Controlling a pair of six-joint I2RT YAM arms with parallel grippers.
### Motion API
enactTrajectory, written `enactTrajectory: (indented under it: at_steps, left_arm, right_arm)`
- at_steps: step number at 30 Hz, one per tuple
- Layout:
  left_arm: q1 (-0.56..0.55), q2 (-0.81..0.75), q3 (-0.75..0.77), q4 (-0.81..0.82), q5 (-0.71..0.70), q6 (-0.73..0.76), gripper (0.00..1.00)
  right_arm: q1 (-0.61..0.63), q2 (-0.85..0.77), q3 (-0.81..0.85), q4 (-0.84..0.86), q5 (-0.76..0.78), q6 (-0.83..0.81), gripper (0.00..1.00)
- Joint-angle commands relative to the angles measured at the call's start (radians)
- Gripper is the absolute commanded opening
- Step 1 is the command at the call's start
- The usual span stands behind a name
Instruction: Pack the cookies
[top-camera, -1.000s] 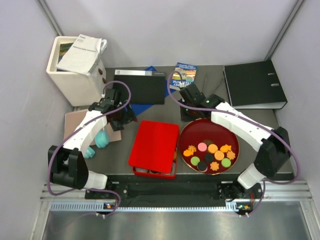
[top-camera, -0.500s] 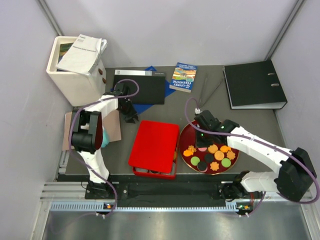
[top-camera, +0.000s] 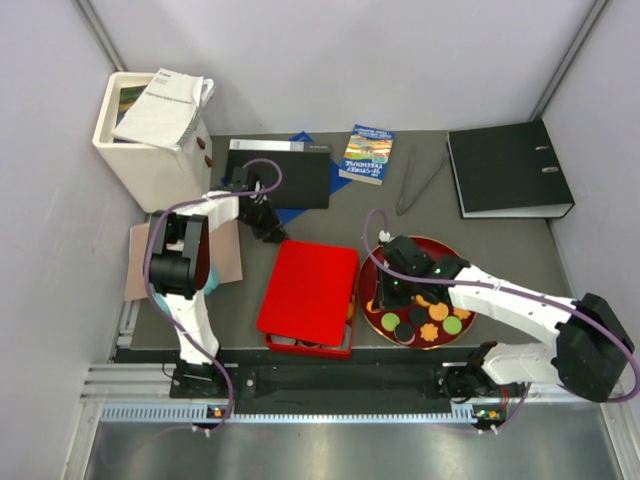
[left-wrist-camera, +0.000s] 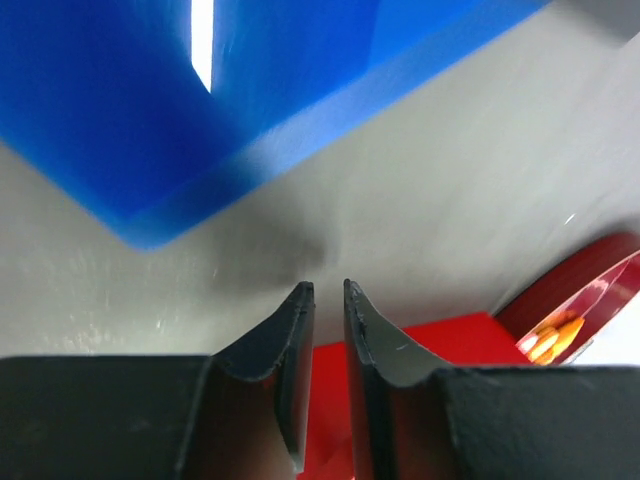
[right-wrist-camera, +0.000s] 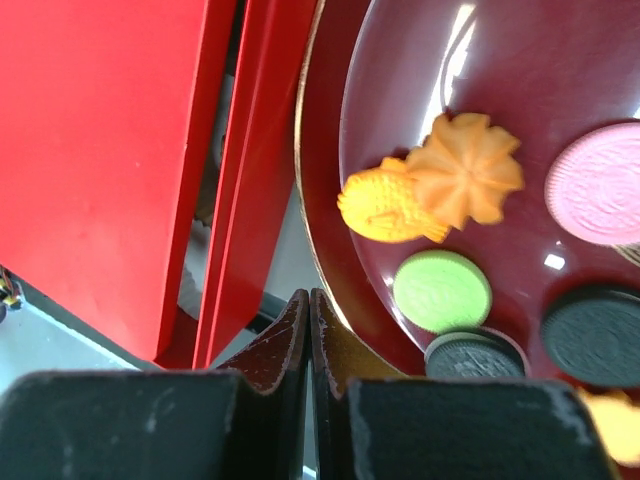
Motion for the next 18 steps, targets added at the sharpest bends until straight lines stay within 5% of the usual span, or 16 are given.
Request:
enactTrajectory:
  at_steps: [1,18]
  left_arm:
    - [0.005,-0.094,-0.088,0.058,0.057,0.002,0.23]
    - [0.0,-0.309,-0.214,0.007,0.085,0.003,0.21]
  right_arm:
    - [0.022,0.05,-0.012,0.1,-0.037,0.026,0.0]
    - [0.034,0.171,0.005,0.184,-0.078,0.046,0.0]
